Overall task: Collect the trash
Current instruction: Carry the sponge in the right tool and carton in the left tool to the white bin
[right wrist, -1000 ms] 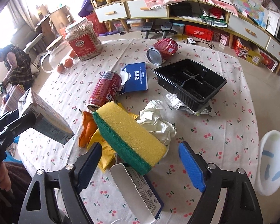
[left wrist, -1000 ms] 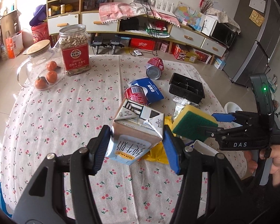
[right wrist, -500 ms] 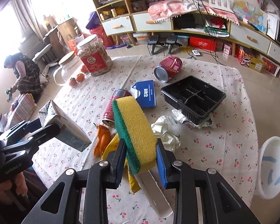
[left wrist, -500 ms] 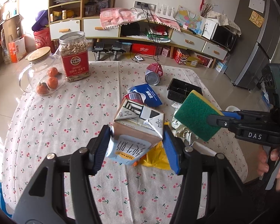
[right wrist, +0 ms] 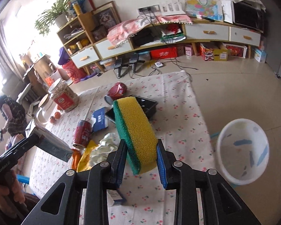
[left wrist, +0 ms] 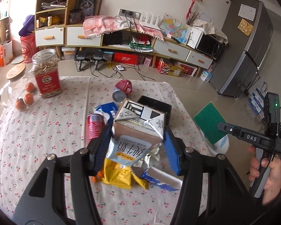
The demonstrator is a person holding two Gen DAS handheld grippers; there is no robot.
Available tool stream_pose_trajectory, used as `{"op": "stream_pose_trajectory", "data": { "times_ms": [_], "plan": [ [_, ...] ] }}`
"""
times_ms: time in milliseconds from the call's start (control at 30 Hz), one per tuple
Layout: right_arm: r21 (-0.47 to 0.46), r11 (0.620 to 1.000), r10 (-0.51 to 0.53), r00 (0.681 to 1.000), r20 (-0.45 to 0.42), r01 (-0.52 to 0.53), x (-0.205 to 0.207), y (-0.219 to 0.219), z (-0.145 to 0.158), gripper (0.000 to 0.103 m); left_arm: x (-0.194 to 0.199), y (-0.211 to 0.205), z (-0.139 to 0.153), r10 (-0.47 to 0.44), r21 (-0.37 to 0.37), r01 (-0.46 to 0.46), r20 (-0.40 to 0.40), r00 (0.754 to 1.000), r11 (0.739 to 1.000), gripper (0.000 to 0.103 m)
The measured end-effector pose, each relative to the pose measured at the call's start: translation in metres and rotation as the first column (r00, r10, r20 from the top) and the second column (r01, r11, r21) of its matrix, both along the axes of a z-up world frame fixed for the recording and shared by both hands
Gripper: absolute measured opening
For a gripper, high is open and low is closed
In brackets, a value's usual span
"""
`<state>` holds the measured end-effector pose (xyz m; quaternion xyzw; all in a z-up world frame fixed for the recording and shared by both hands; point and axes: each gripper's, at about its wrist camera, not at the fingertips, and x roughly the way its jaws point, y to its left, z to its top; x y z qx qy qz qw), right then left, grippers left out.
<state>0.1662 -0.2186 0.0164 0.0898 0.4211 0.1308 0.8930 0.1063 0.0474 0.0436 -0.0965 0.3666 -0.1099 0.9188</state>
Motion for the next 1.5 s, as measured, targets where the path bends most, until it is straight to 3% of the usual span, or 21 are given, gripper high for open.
{"op": "stream_pose_trajectory", "data": {
  "times_ms": [333,600,867,1133,1267,1500],
  "plan": [
    [0.023,0.967,-0.253,0.967,-0.033,0.254,-0.014,-0.120,-0.010,0.031,0.037,-0.118,0.008,-0.171,-0.044,0.172,0.032,0.985,0.984,0.057],
    [0.024,0.913,-0.403,0.908,-0.112,0.408,-0.032,-0.198,-0.040,0.031,0.071,-0.221,-0.026,-0.302,-0.125,0.298,-0.009,0.953,0.946,0.057],
    [0.025,0.874,-0.476,0.866,-0.152,0.485,-0.050,-0.244,-0.055,0.031,0.088,-0.285,-0.060,-0.370,-0.172,0.357,-0.052,0.927,0.918,0.058],
    [0.044,0.860,-0.494,0.850,-0.181,0.509,-0.051,-0.259,-0.064,0.031,0.086,-0.307,-0.075,-0.383,-0.123,0.372,-0.082,0.920,0.920,0.058],
    [0.044,0.861,-0.493,0.852,-0.178,0.507,-0.051,-0.257,-0.063,0.031,0.081,-0.305,-0.072,-0.356,-0.058,0.352,-0.092,0.930,0.934,0.081],
    [0.035,0.853,-0.506,0.840,-0.195,0.521,-0.047,-0.258,-0.066,0.031,0.076,-0.283,-0.065,-0.314,0.033,0.318,-0.084,0.946,0.948,0.088]
  ]
}}
